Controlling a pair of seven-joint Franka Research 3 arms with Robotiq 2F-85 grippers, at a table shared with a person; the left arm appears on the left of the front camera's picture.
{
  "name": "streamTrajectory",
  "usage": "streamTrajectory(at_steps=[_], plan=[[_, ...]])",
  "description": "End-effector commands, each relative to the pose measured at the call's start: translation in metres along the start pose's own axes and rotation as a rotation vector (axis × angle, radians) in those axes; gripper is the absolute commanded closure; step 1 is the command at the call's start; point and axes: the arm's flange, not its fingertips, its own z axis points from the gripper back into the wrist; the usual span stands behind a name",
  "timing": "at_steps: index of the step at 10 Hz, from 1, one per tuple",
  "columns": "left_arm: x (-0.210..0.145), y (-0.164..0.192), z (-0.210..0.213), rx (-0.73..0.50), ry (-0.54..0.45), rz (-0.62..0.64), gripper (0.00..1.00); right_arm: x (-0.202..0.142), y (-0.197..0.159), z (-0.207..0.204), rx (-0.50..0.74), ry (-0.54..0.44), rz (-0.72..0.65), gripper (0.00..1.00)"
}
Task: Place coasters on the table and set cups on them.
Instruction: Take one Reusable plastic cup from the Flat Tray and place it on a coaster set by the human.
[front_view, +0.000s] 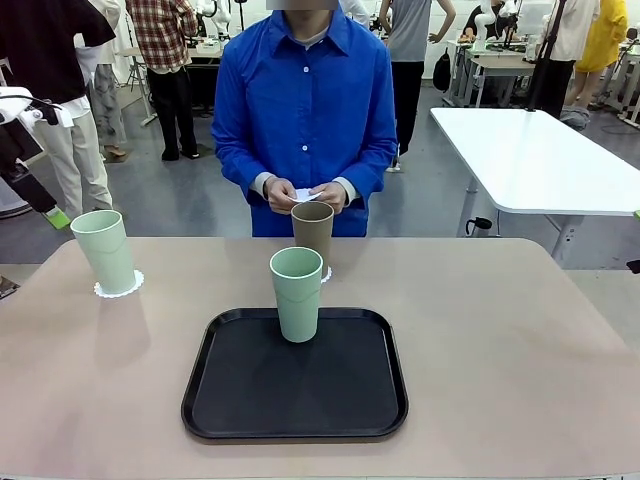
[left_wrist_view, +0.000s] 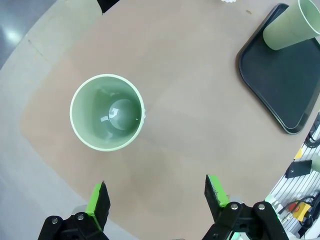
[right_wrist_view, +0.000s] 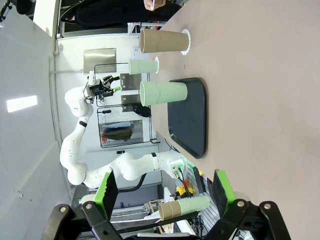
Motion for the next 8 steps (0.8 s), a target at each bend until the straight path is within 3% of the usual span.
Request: streamTrajectory(at_steps=[1, 4, 6, 8], plan=[[0.002, 0.002, 0.002, -0.006, -0.003, -0.014, 0.00, -0.004, 0.000, -0.001, 0.008, -0.001, 0.001, 0.00], [0.001, -0.001, 0.000, -0.001, 0.000, -0.002, 0.00, -0.004, 0.000, -0.001, 0.008, -0.001, 0.001, 0.00], [-0.024, -0.055, 0.011, 0.088, 0.018, 0.311, 0.00, -0.004, 0.000, -0.001, 0.008, -0.001, 0.001, 0.00], [-0.047, -0.093, 0.014, 0.048, 0.092, 0.371, 0.00, -0.004, 0.000, -0.001, 0.008, -0.001, 0.001, 0.00]])
